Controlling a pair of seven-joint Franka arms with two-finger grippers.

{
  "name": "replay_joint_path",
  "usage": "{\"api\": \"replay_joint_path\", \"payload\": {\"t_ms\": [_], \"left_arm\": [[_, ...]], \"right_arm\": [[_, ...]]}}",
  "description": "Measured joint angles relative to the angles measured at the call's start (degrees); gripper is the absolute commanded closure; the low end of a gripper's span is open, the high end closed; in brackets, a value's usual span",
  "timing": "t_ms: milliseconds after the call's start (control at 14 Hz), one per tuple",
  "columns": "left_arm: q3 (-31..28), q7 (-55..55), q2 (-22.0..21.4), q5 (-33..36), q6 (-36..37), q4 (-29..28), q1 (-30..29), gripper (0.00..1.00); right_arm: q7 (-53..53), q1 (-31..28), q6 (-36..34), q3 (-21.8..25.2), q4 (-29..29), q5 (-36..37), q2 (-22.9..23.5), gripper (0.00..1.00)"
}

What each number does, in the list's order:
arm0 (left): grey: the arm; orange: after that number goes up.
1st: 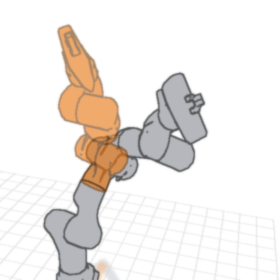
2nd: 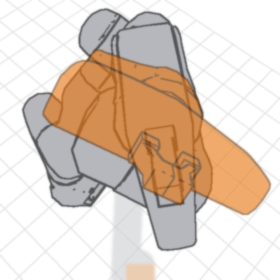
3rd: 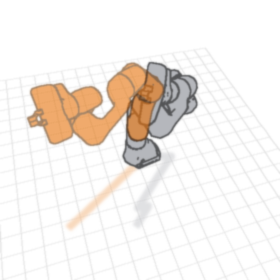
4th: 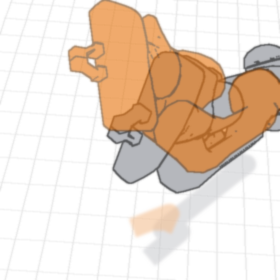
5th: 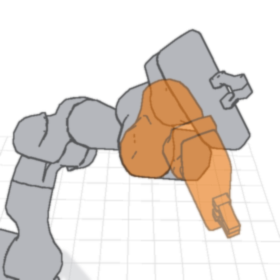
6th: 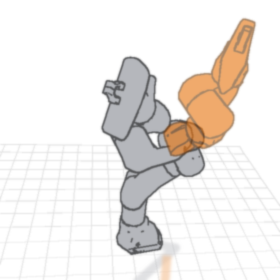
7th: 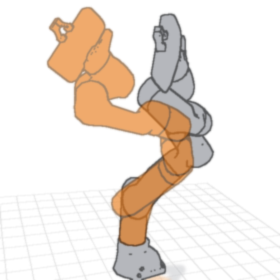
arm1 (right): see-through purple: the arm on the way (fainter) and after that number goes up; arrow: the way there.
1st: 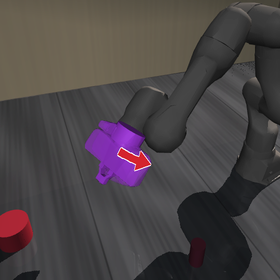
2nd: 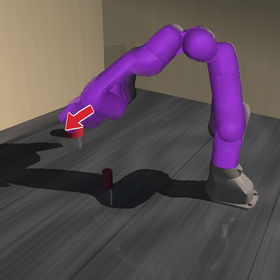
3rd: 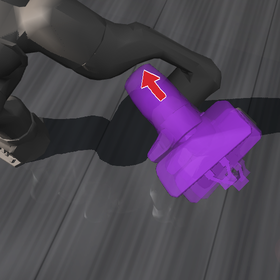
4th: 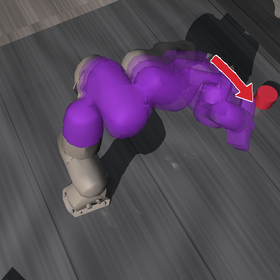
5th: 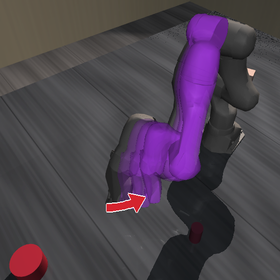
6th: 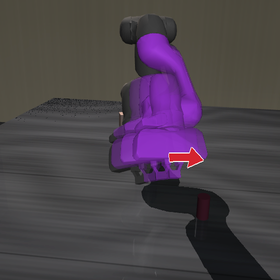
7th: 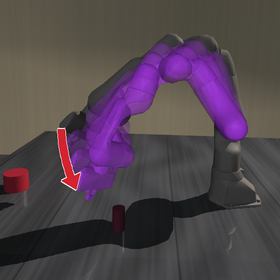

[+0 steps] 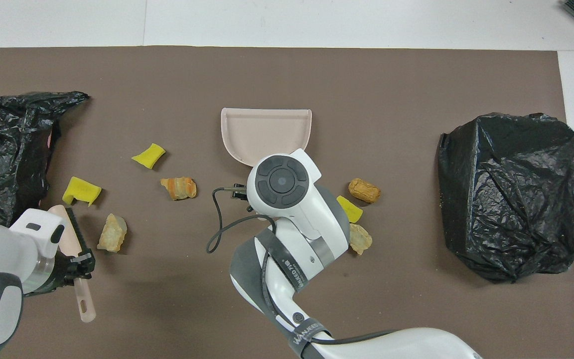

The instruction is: Sweep and dump trash in bin

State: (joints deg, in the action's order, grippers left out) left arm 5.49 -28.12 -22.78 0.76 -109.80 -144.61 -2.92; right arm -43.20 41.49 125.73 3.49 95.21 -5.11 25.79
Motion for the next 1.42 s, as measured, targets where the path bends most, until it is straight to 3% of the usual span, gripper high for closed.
{"api": "replay_joint_path", "payload": {"t_ms": [285, 356, 498, 570, 783, 1139, 1424], "left_arm": [[1.2, 0.1, -0.7, 0.0, -4.4, -4.0, 1.9, 1.0], [1.4, 0.0, -0.2, 0.0, -5.4, -4.4, 3.8, 1.0], [1.7, -0.2, 0.7, 0.0, -7.0, -4.3, 7.7, 1.0], [1.8, -0.2, 1.1, 0.0, -7.9, -4.3, 9.8, 1.0], [1.9, -0.2, 2.2, 0.0, -9.2, -3.7, 15.3, 1.0], [2.0, -0.1, 5.3, -1.3, -9.8, 1.7, 21.0, 1.0], [0.6, 9.8, 6.9, -1.3, -5.3, 9.3, 17.7, 1.0]], "right_arm": [[0.2, -0.2, 0.6, 0.5, -0.4, 0.1, 0.8, 0.0], [0.3, -0.4, 0.6, 0.5, -0.6, 0.1, 0.8, 0.09], [0.3, -0.3, 0.6, 0.5, -0.8, 0.1, 0.8, 0.46], [0.4, -0.3, 0.6, 0.5, -0.8, 0.1, 0.8, 0.56], [0.5, -0.3, 0.7, 0.5, -0.8, 0.1, 0.8, 1.0], [0.8, -0.3, 1.0, 0.5, -0.8, 0.8, 0.8, 1.0], [7.0, -0.6, -0.5, 0.6, -0.8, 5.6, 0.1, 1.0]]}}
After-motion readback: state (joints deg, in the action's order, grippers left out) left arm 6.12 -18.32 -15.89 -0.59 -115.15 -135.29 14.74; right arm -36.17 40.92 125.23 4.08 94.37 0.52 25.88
